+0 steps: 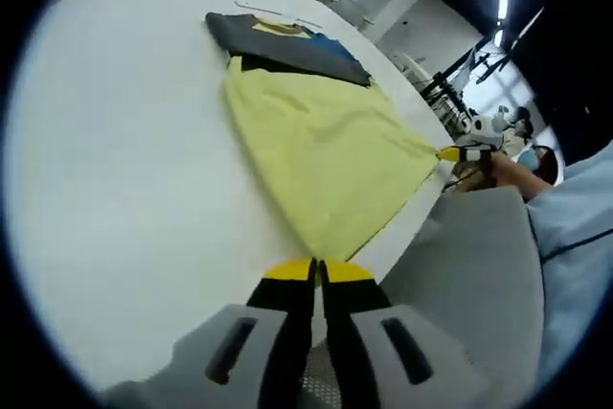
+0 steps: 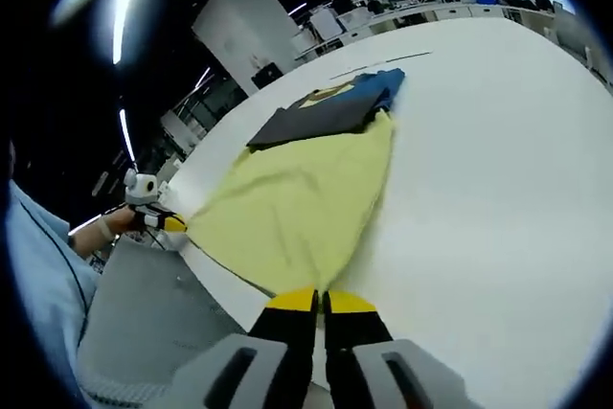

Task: Fold the garment on the visible template until the final outline fits inside the template.

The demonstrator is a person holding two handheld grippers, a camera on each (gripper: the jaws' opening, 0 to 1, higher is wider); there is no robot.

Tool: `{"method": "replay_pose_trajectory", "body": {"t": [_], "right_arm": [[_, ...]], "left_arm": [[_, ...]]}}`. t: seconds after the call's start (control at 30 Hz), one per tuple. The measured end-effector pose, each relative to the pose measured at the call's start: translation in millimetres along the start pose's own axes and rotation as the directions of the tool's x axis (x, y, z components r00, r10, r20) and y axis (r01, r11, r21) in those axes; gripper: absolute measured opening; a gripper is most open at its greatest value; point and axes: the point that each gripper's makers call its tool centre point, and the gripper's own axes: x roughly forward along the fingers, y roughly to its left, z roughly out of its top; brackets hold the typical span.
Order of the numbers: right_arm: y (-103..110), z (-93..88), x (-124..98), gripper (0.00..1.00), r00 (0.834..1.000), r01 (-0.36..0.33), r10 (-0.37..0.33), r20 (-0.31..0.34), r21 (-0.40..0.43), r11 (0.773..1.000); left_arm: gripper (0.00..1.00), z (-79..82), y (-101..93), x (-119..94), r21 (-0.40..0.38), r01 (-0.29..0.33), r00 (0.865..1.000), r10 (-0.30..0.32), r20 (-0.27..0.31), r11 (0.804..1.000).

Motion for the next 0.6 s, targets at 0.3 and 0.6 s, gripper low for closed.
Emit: {"method": "replay_pose_trajectory", "body": {"t": [0.3,0.6], "right_arm": [[13.3,-15.0,-20.9,0.00,1.000,-0.014,0.014,0.001,0.072,0.997],[28.5,-23.4,-37.2,0.00,1.000,-0.030,0.029,0.012,0.109,0.994]], "left_arm": [[0.00,-7.1,-34.1,-20.7,-0.116,0.093,0.995,-0.089,0.038,0.989],[0.00,-15.0,-51.9,-42.2,-0.128,0.093,0.995,-0.089,0.039,0.987]]}}
